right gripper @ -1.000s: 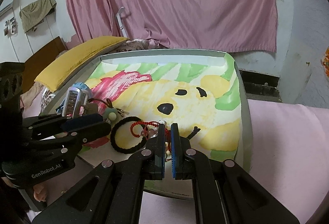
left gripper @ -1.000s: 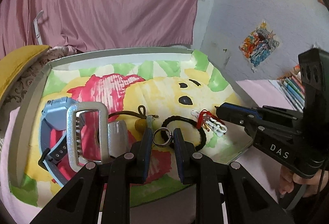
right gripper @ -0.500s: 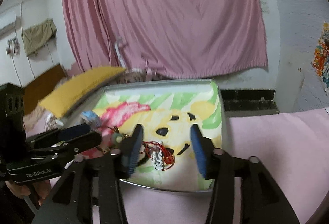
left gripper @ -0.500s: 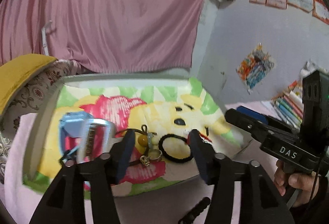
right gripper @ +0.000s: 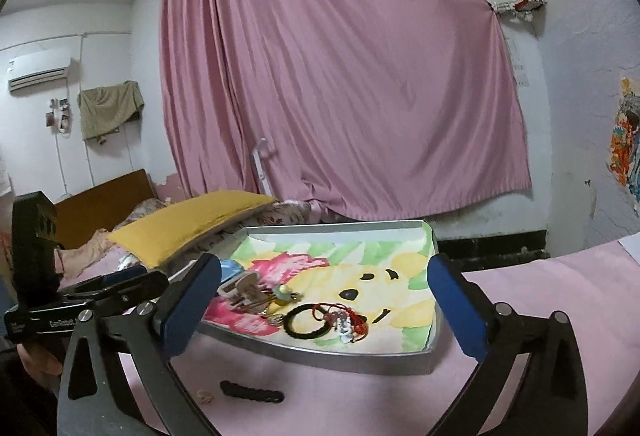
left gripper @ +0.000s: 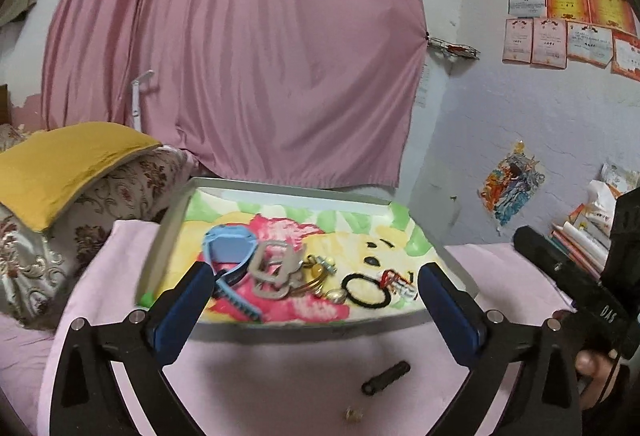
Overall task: Organize jewelry
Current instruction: 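Withdraw both tools from the tray back over the bed, then grasp the small gold charm with the left tool while the right tool grasps the black hair clip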
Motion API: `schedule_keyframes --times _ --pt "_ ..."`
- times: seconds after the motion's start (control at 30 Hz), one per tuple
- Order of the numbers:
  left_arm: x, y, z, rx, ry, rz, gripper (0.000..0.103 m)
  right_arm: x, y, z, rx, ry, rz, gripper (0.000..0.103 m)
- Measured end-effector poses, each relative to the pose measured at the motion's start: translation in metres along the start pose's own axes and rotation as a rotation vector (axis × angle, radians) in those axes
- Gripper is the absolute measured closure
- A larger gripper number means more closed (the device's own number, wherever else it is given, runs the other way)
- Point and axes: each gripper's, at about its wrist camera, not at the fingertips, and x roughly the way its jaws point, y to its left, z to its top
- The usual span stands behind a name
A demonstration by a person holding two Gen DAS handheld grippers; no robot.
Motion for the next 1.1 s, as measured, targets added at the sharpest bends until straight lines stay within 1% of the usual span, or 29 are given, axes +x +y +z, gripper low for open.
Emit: schedule_keyframes --times 0.13,0.23,0.33,0.4,0.53,0.57,0.6,0.63,0.7,0.73,0.8,0.83,0.87,0.9,0.93,0.97,1.0,1.03,1.1 --pt "-0.015 0.001 -0.011 0.026 0.0 0.021 0.001 -0.008 0.004 -0.006 -0.05 0.028 0.019 0.002" --pt "-0.023 0.001 -0.019 0.039 0.01 0.018 0.001 -0.01 0.006 -0.012 -0.096 0.076 0.036 0.002" --pt "-0.028 0.002 -0.026 0.049 0.034 0.0 0.001 -0.008 0.008 -0.018 -0.134 0.155 0.073 0.002" --pt "-0.029 0.001 -0.033 0.058 0.061 -0.012 0.001 -0.002 0.008 -0.024 -0.154 0.223 0.104 0.002" --pt "-0.025 0.004 -0.042 0.058 0.122 -0.034 0.001 0.015 0.007 -0.038 -0.176 0.356 0.126 0.002" --pt "-0.023 0.005 -0.045 0.053 0.144 -0.041 0.001 0.02 0.007 -0.043 -0.182 0.389 0.124 0.004" --pt "-0.021 0.005 -0.046 0.051 0.153 -0.045 0.002 0.024 0.007 -0.045 -0.185 0.413 0.127 0.009" --pt "-0.019 0.006 -0.049 0.046 0.172 -0.053 0.003 0.027 0.007 -0.047 -0.19 0.433 0.136 0.012" --pt "-0.016 0.006 -0.053 0.052 0.207 -0.066 0.014 0.033 0.011 -0.051 -0.216 0.471 0.137 0.022" --pt "-0.013 0.005 -0.055 0.06 0.227 -0.075 0.017 0.036 0.013 -0.053 -0.233 0.49 0.133 0.025" --pt "-0.008 0.001 -0.059 0.076 0.264 -0.092 0.026 0.043 0.019 -0.057 -0.262 0.534 0.137 0.041" --pt "-0.005 -0.001 -0.061 0.084 0.279 -0.1 0.028 0.046 0.021 -0.059 -0.271 0.555 0.152 0.045" --pt "-0.003 -0.003 -0.063 0.093 0.294 -0.108 0.033 0.049 0.024 -0.061 -0.283 0.571 0.164 0.05" --pt "-0.001 -0.004 -0.065 0.101 0.308 -0.118 0.038 0.052 0.027 -0.063 -0.305 0.587 0.172 0.051" --pt "0.001 -0.006 -0.066 0.109 0.323 -0.128 0.041 0.053 0.03 -0.065 -0.322 0.595 0.174 0.053" --pt "0.004 -0.008 -0.067 0.117 0.336 -0.135 0.048 0.055 0.032 -0.066 -0.341 0.605 0.177 0.057" --pt "0.006 -0.01 -0.068 0.124 0.347 -0.139 0.05 0.058 0.035 -0.068 -0.362 0.618 0.184 0.059" --pt "0.008 -0.012 -0.069 0.131 0.355 -0.142 0.053 0.06 0.036 -0.068 -0.372 0.629 0.188 0.059" --pt "0.01 -0.015 -0.07 0.139 0.364 -0.148 0.055 0.065 0.039 -0.068 -0.387 0.647 0.205 0.059"
